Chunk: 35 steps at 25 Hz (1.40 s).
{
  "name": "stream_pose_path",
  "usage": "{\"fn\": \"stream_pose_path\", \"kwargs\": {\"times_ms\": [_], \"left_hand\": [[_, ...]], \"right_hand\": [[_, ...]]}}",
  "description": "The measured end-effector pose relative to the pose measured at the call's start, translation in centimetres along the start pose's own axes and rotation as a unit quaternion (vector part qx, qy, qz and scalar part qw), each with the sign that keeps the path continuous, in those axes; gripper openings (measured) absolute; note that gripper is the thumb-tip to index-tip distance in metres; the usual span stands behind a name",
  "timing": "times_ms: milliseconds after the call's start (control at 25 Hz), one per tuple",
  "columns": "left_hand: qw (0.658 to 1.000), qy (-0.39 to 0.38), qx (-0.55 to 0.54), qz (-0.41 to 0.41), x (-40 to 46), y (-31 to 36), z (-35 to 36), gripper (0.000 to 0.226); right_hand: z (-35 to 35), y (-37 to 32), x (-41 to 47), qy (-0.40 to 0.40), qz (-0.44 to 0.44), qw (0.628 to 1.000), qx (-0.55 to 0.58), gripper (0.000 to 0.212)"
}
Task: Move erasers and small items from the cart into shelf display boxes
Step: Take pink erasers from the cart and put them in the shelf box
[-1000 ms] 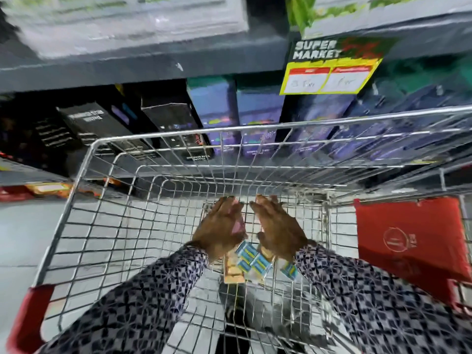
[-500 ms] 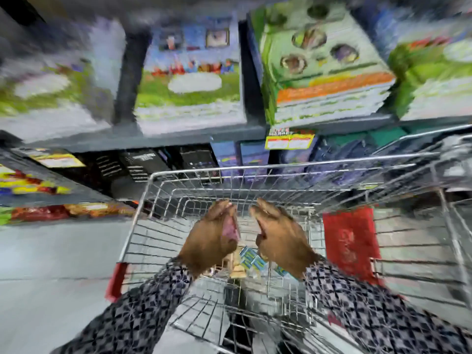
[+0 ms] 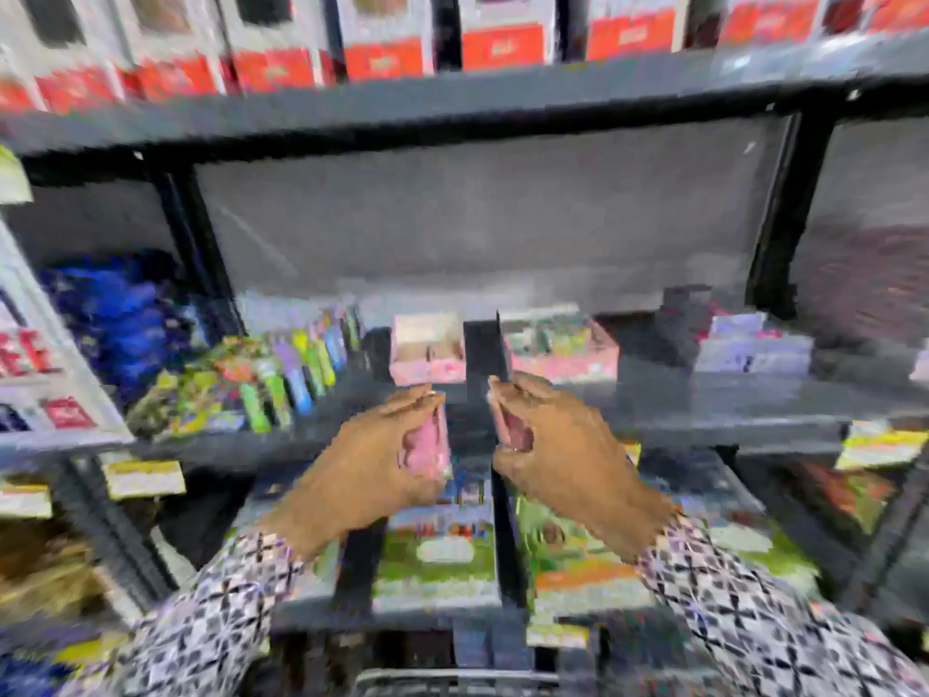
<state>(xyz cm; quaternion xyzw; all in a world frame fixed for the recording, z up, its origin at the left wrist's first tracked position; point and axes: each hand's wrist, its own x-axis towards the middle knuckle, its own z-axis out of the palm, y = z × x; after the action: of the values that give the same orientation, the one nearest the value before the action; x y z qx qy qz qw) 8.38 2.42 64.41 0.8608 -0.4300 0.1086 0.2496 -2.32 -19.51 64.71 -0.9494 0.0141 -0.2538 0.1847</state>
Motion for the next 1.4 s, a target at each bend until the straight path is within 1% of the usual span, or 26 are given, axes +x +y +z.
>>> {"fn": "stream_pose_path", "kwargs": {"times_ms": [40,80,160,200,280,360,480,560,640,720,760,800,880,960,1080,1200,1320,1400], "left_hand": [[1.000,-0.017,0.005,-0.004,1.7,-0.5,-0.3,0.104],[1.000,-0.020,0.012,-0.011,4.4,-1.2,-1.9,0.104],[0.998,-0.049,-0.002,-0.035,8.5,-2.8,-3.0,0.104],[0.997,-0.061,-0.011,-0.047,10.7,-3.9,-3.7,0.104],[0.993,-0.089,-0.002,-0.083,14.5,-6.7,-4.1,0.102],[0.987,-0.122,0.023,-0.106,17.4,-9.2,-3.9,0.103],[0.975,-0.186,0.032,-0.115,19.6,-11.7,-2.9,0.106],[0.971,-0.207,0.047,-0.107,19.5,-12.3,-2.4,0.100],[0.978,-0.188,0.048,-0.083,18.5,-12.8,-2.0,0.078],[0.987,-0.143,0.027,-0.065,16.4,-12.8,-1.8,0.059],[0.991,-0.117,0.011,-0.064,15.3,-12.7,-1.5,0.054],[0.994,-0.090,0.008,-0.063,14.4,-12.4,-1.1,0.049],[0.997,-0.035,0.033,-0.061,13.6,-11.9,-0.5,0.046],[0.996,-0.001,0.044,-0.076,14.1,-11.5,-0.2,0.041],[0.995,-0.009,0.032,-0.091,15.6,-11.6,-0.2,0.035],[0.993,-0.026,0.051,-0.102,16.1,-11.7,0.3,0.037],[0.991,-0.055,0.056,-0.107,16.1,-11.3,0.3,0.037],[0.993,-0.041,0.047,-0.104,15.2,-10.7,0.2,0.042]], "right_hand": [[-0.3,-0.2,1.5,-0.023,0.001,1.000,-0.005,0.076],[-1.0,-0.7,4.5,-0.023,-0.006,1.000,-0.014,0.066],[-1.2,-0.9,8.7,-0.057,0.016,0.998,-0.014,0.036],[-1.0,-1.1,11.0,-0.081,0.033,0.996,-0.008,0.032],[0.2,-1.0,15.5,-0.107,0.057,0.993,-0.011,0.034],[1.8,-0.7,18.6,-0.129,0.062,0.989,-0.031,0.029],[4.5,-0.3,21.1,-0.162,0.054,0.985,-0.032,0.026],[5.7,0.0,20.9,-0.162,0.039,0.985,-0.034,0.028],[6.6,0.6,20.0,-0.161,0.018,0.986,-0.026,0.031],[6.9,1.5,18.9,-0.169,-0.005,0.985,-0.027,0.023],[7.2,1.8,18.4,-0.168,-0.014,0.985,-0.035,0.016],[7.3,1.9,18.1,-0.160,-0.019,0.986,-0.047,0.017],[7.8,1.7,18.5,-0.131,-0.016,0.990,-0.058,0.024],[8.1,1.2,19.6,-0.097,0.002,0.993,-0.062,0.028],[8.7,1.1,21.0,-0.069,0.005,0.994,-0.084,0.028],[9.7,1.5,21.1,-0.078,0.012,0.992,-0.096,0.024],[9.6,1.5,20.6,-0.077,0.000,0.993,-0.093,0.022],[9.3,1.3,19.4,-0.057,-0.011,0.995,-0.080,0.025]]}}
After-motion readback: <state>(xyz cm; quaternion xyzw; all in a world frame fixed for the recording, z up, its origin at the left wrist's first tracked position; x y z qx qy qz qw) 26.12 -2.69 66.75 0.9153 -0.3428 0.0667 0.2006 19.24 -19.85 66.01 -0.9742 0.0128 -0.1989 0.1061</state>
